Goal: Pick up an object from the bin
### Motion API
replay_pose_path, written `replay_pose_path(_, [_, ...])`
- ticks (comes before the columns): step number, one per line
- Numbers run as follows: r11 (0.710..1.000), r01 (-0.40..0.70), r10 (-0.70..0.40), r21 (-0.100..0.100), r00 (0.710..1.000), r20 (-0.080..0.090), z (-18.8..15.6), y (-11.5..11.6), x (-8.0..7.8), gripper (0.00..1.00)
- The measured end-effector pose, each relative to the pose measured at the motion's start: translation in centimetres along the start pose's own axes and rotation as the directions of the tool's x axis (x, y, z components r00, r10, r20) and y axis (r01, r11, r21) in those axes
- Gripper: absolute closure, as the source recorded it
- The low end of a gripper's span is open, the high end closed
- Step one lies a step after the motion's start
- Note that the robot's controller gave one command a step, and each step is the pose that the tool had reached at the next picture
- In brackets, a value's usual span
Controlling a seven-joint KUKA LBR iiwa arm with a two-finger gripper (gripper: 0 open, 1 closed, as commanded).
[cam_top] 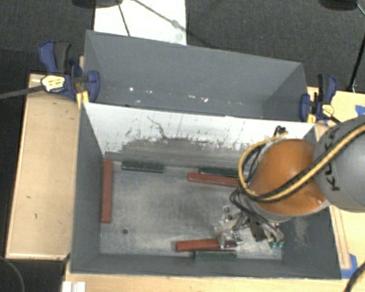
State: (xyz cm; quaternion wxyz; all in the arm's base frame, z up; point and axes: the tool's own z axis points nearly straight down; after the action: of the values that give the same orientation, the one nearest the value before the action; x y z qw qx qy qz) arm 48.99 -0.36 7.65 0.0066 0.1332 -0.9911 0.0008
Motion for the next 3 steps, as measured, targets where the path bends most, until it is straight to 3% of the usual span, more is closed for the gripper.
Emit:
replay_pose_path(1, [1.0,-0.003,0.003,0.005,0.999,0.051,-0.2,0.0,-1.1,0.0])
replay_pose_path(3, [1.0,0.017,-0.018,0.008,0.999,0.042,-1.3,1.2,-0.4,0.0])
